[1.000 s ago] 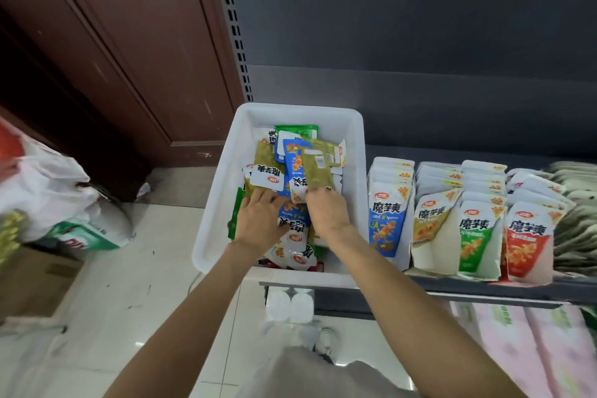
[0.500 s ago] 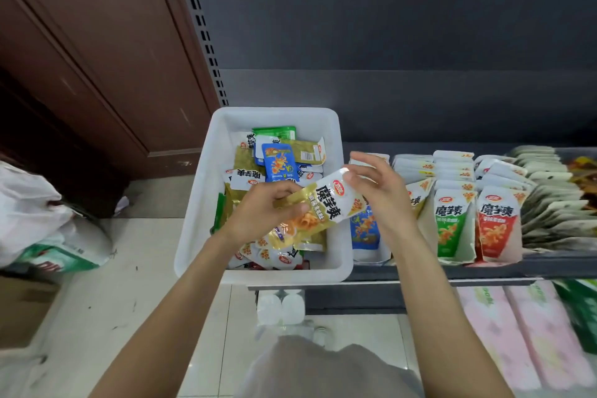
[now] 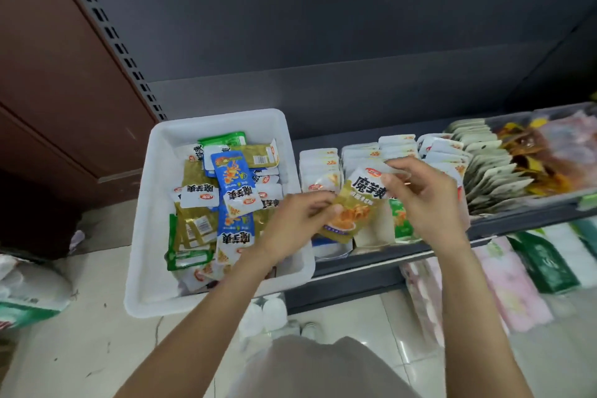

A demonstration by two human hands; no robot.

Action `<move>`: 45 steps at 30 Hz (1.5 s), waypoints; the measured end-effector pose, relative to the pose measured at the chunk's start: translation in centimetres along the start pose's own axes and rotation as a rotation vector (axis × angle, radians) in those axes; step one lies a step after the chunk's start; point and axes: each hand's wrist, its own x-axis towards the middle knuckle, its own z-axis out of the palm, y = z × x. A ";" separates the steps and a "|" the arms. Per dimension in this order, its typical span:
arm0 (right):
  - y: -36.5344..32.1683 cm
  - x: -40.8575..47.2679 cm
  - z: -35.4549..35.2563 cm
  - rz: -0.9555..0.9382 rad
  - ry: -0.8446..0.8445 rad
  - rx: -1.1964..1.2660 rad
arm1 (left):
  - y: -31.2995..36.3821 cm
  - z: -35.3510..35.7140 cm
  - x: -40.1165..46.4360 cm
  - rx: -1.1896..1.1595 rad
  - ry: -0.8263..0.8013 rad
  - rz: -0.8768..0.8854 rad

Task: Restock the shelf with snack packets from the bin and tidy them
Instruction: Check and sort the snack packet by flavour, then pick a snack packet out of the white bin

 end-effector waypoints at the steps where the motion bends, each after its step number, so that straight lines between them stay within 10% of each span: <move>1: 0.2 0.0 -1.4 -0.038 0.034 -0.056 | 0.4 1.1 0.6 0.079 0.007 0.045; 6: 1.1 0.8 -3.8 -0.120 0.042 -0.223 | 0.8 4.2 3.6 0.426 0.098 0.204; 16: 4.7 3.7 0.4 -0.200 -0.261 -0.436 | -1.3 3.5 4.7 0.413 0.161 0.173; 27: 3.1 2.2 1.5 -0.146 0.267 -0.388 | -1.1 0.3 4.0 0.683 0.451 0.234; 32: -1.4 0.6 5.2 -0.204 -0.078 -0.167 | -3.6 -4.5 -0.5 0.812 0.667 0.257; 36: -2.8 0.7 11.8 -0.208 -0.455 -0.201 | -7.8 -8.2 -4.0 0.951 0.590 -0.045; 40: -1.5 2.3 19.6 -0.130 -0.594 -0.435 | -9.2 -9.2 -5.5 0.888 0.407 -0.386; 45: -0.1 3.5 24.9 0.075 -0.554 -0.713 | -10.3 -10.0 -5.6 0.899 0.450 -0.343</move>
